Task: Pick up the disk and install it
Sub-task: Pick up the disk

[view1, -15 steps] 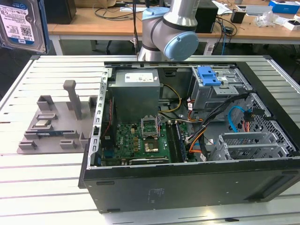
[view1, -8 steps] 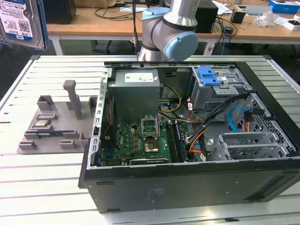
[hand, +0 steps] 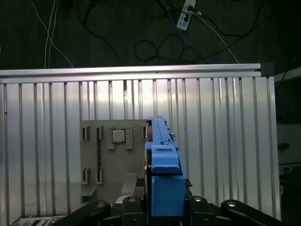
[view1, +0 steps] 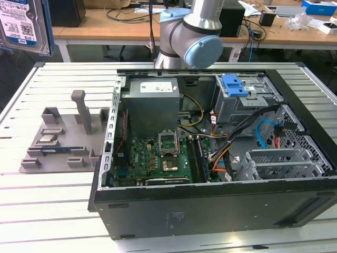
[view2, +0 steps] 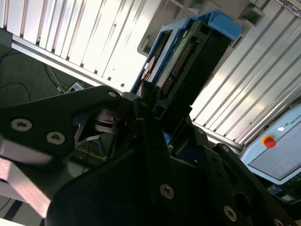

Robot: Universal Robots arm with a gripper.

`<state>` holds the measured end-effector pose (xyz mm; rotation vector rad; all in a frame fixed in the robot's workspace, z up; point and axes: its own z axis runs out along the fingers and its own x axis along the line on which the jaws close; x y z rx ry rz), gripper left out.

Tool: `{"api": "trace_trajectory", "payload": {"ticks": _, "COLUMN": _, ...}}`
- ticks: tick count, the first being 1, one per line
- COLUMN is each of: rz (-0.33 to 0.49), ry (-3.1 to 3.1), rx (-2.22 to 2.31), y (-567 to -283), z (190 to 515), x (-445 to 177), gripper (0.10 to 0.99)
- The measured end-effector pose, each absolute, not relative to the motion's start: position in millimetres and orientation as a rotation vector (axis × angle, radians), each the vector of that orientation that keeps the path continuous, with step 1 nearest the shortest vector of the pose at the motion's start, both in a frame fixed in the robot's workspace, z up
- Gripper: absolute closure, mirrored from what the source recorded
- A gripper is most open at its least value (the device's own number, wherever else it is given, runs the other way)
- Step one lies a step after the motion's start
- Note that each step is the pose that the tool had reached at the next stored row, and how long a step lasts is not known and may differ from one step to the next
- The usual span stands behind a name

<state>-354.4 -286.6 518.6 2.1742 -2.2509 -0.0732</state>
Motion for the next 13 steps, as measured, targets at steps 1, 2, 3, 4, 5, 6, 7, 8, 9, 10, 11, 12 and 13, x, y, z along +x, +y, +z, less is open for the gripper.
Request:
{"api": "trace_trajectory", "payload": {"ticks": 1, "rz": -0.073, "ry": -2.251, "rx": 2.174, "y": -287, "z": 519, "x": -353, "gripper": 0.722}}
{"api": "trace_trajectory", "payload": {"ticks": 2, "rz": -0.073, "ry": -2.251, "rx": 2.174, "y": -287, "z": 519, "x": -351, "gripper": 0.722}}
{"api": "trace_trajectory", "payload": {"ticks": 3, "rz": -0.073, "ry": -2.251, "rx": 2.174, "y": -287, "z": 519, "x": -349, "gripper": 0.722}}
{"api": "trace_trajectory", "payload": {"ticks": 4, "rz": -0.073, "ry": -2.251, "rx": 2.174, "y": -287, "z": 519, "x": -346, "gripper": 0.722}}
{"api": "trace_trajectory", "payload": {"ticks": 5, "rz": -0.073, "ry": -2.251, "rx": 2.174, "y": -287, "z": 519, "x": -343, "gripper": 0.722}}
{"api": "trace_trajectory", "payload": {"ticks": 6, "rz": -0.073, "ry": -2.251, "rx": 2.174, "y": -287, "z": 519, "x": -339, "gripper": 0.722}}
{"api": "trace_trajectory", "payload": {"ticks": 7, "rz": -0.073, "ry": -2.251, "rx": 2.174, "y": -287, "z": 519, "x": -335, "gripper": 0.722}}
{"api": "trace_trajectory", "payload": {"ticks": 8, "rz": -0.073, "ry": -2.251, "rx": 2.174, "y": -287, "z": 519, "x": -330, "gripper": 0.722}}
{"api": "trace_trajectory", "payload": {"ticks": 9, "rz": -0.073, "ry": -2.251, "rx": 2.174, "y": -287, "z": 519, "x": -326, "gripper": 0.722}}
{"api": "trace_trajectory", "payload": {"ticks": 10, "rz": -0.073, "ry": -2.251, "rx": 2.174, "y": -287, "z": 519, "x": -320, "gripper": 0.722}}
{"api": "trace_trajectory", "payload": {"ticks": 11, "rz": -0.073, "ry": -2.251, "rx": 2.174, "y": -287, "z": 519, "x": -312, "gripper": 0.722}}
{"api": "trace_trajectory", "payload": {"ticks": 12, "rz": -0.073, "ry": -2.251, "rx": 2.174, "y": -287, "z": 518, "x": -307, "gripper": 0.722}}
{"api": "trace_trajectory", "payload": {"ticks": 13, "rz": -0.073, "ry": -2.251, "rx": 2.174, "y": -287, "z": 519, "x": -303, "gripper": 0.722}}
